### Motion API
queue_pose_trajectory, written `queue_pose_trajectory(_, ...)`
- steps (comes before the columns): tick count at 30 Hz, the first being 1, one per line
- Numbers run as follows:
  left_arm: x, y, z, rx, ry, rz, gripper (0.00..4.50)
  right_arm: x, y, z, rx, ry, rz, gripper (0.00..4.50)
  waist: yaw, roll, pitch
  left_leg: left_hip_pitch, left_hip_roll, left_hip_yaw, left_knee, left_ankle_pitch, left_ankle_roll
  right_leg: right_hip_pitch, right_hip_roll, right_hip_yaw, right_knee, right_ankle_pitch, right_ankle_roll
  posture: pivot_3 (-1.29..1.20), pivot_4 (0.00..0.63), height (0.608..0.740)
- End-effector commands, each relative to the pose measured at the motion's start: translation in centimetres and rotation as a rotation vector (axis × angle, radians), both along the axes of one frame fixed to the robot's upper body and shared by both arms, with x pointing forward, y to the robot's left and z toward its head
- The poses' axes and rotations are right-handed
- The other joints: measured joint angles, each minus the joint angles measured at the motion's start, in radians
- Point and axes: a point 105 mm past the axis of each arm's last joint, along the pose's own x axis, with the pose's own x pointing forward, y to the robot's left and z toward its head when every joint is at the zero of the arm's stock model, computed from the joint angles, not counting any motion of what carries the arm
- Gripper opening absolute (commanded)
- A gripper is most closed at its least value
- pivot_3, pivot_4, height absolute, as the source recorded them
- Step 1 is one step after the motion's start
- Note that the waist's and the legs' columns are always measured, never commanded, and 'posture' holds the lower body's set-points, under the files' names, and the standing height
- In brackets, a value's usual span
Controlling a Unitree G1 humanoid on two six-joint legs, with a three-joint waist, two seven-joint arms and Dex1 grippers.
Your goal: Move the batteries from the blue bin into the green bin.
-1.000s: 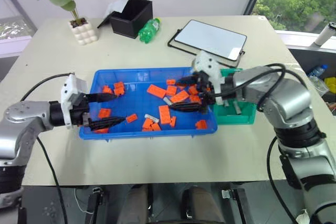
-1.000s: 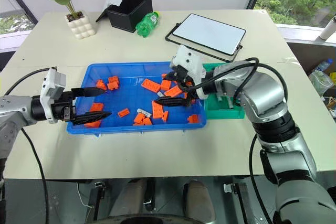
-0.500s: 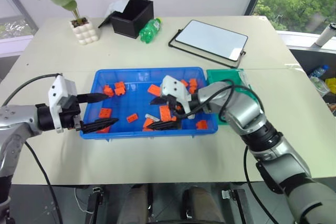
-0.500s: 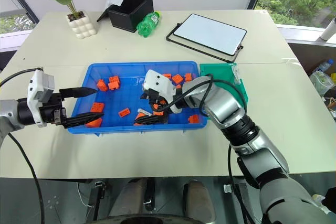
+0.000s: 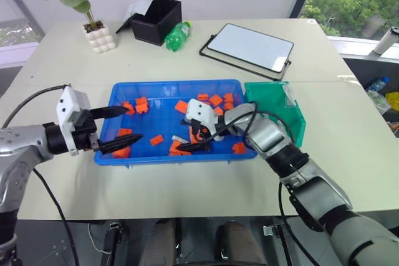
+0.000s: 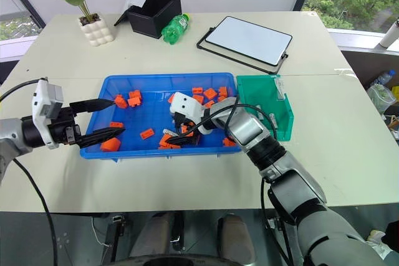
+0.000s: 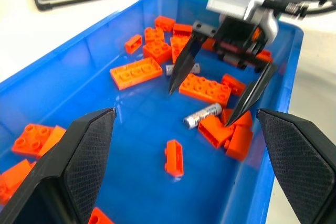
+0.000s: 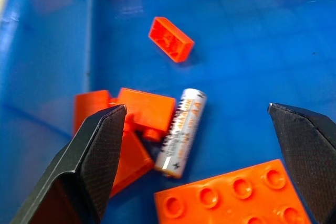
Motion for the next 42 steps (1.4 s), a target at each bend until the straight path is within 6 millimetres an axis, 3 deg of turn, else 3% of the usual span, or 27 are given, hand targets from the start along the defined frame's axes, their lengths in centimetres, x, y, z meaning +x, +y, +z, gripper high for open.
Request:
queue_pose_trajectory(1,-0.2,-0.3,1.4,-0.013,-0.064,0.001,4.50,0.3,0.5,0.8,-0.018,-0.073,0.045,4.43,0.000,0.000,0.000,0.000,0.000,0.000,0.000,0.000,0.000,0.000,0.000,0.000,0.000,0.000,0.000,0.00,0.150,0.740)
queue_pose_trajectory(7,-0.3,-0.4,1.5,-0.024,-0.072,0.010,4.50,0.8,-0.7,0.7,-0.069,-0.118,0.072,4.43,0.001,0.000,0.000,0.001,0.000,0.000,0.000,0.000,0.000,0.001,0.000,0.000,0.000,0.000,0.000,0.00,0.150,0.740)
queue_pose_trajectory(16,-0.1,-0.6,1.4,-0.037,-0.078,0.014,4.50,0.1,-1.9,1.0,-0.100,-0.099,0.104,4.43,0.001,0.000,0.000,0.001,0.000,0.000,0.000,0.000,0.000,0.001,0.000,0.000,0.000,0.000,0.000,0.00,0.150,0.740)
queue_pose_trajectory(20,0.1,-0.8,1.4,-0.040,-0.083,0.014,4.50,0.3,-1.3,0.2,-0.103,-0.098,0.091,4.43,-0.001,0.000,0.000,0.001,0.000,0.000,0.000,0.000,0.000,0.001,0.000,0.000,0.000,0.000,0.000,0.00,0.150,0.740)
queue_pose_trajectory(26,0.0,-0.6,1.4,-0.038,-0.085,0.025,4.50,0.1,0.3,0.7,-0.073,-0.105,0.110,4.43,0.000,0.000,0.000,0.001,0.000,0.000,0.000,0.000,0.000,0.000,0.000,0.000,0.000,0.000,0.000,0.00,0.150,0.740)
queue_pose_trajectory(31,0.0,-0.5,1.6,-0.041,-0.094,0.037,4.50,-0.1,0.3,-0.1,-0.093,-0.087,0.123,4.43,0.000,0.000,0.000,0.001,0.000,0.000,0.000,0.000,-0.001,0.000,0.000,0.000,0.000,0.000,0.000,0.00,0.150,0.740)
queue_pose_trajectory(40,0.0,-0.2,2.3,-0.043,-0.123,0.060,4.50,0.2,-0.9,-1.4,-0.130,-0.035,0.096,0.07,0.000,0.000,0.000,0.001,0.000,0.000,0.000,0.000,-0.001,0.001,0.000,0.000,0.000,0.000,0.000,0.00,0.150,0.740)
queue_pose_trajectory(42,0.1,-0.2,2.3,-0.044,-0.126,0.063,4.50,0.3,-0.9,-1.3,-0.128,-0.037,0.094,0.07,0.000,0.000,0.000,0.001,0.000,0.000,0.000,0.000,-0.001,0.001,0.000,0.000,0.000,0.000,0.000,0.00,0.150,0.740)
